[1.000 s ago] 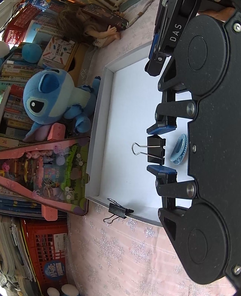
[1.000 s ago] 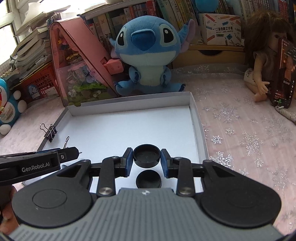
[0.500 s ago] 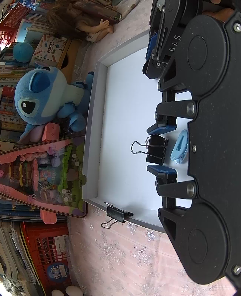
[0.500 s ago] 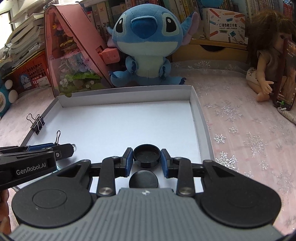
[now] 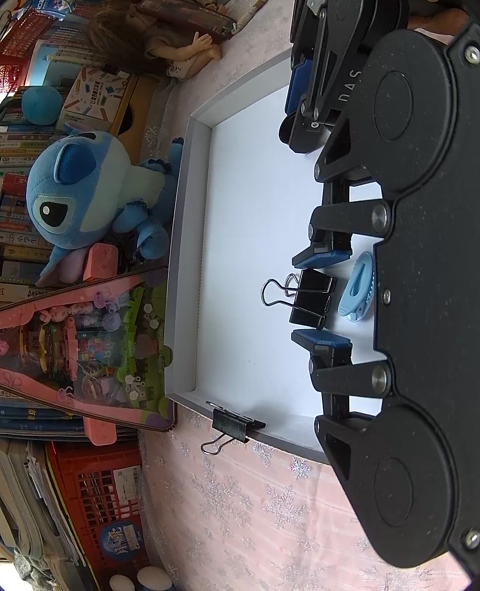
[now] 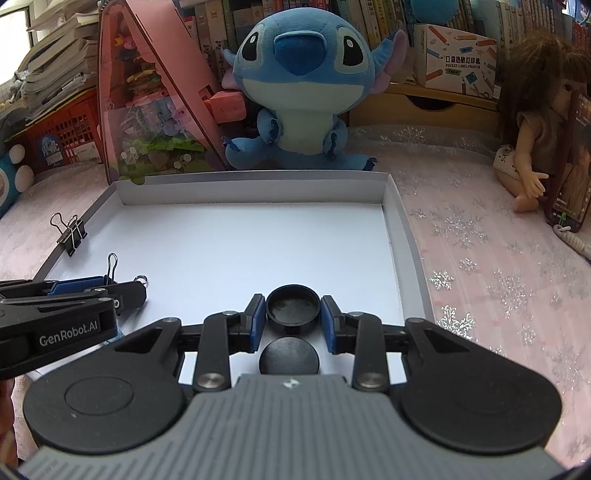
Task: Organize rigid objects
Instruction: 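Lower the binder clip onto the tray floor and open the left tool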
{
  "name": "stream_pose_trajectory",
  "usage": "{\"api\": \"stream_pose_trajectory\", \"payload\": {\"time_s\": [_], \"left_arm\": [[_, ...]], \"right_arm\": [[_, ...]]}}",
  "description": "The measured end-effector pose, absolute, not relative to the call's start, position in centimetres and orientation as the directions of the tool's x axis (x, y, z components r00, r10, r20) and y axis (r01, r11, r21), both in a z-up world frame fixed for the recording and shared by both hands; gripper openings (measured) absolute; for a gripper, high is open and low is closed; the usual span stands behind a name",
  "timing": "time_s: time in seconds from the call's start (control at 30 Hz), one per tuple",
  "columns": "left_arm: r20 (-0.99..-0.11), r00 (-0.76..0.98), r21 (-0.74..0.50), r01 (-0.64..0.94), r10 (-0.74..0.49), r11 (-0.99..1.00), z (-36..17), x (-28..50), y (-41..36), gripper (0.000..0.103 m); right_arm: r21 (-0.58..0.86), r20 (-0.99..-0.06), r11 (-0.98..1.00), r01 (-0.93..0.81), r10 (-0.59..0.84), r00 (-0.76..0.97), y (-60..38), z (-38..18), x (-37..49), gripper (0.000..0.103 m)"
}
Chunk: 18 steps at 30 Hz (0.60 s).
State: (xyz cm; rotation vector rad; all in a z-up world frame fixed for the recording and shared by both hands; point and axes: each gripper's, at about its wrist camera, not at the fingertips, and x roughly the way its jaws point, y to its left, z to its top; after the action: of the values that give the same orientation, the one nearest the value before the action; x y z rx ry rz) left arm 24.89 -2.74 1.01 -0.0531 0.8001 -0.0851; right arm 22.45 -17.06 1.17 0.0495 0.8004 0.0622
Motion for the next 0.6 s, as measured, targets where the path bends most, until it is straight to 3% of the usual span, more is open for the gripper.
{"api": "stream_pose_trajectory", "payload": {"time_s": [0.6], "left_arm": [[-0.709,0.7,-0.062,0.059,-0.086,0.996,1.02,24.79,-2.99,0.034]], "right_arm": [[0.066,-0.711,0.997,-0.036,0.072,0.699,-17.04,1.1,22.34,0.04]]}}
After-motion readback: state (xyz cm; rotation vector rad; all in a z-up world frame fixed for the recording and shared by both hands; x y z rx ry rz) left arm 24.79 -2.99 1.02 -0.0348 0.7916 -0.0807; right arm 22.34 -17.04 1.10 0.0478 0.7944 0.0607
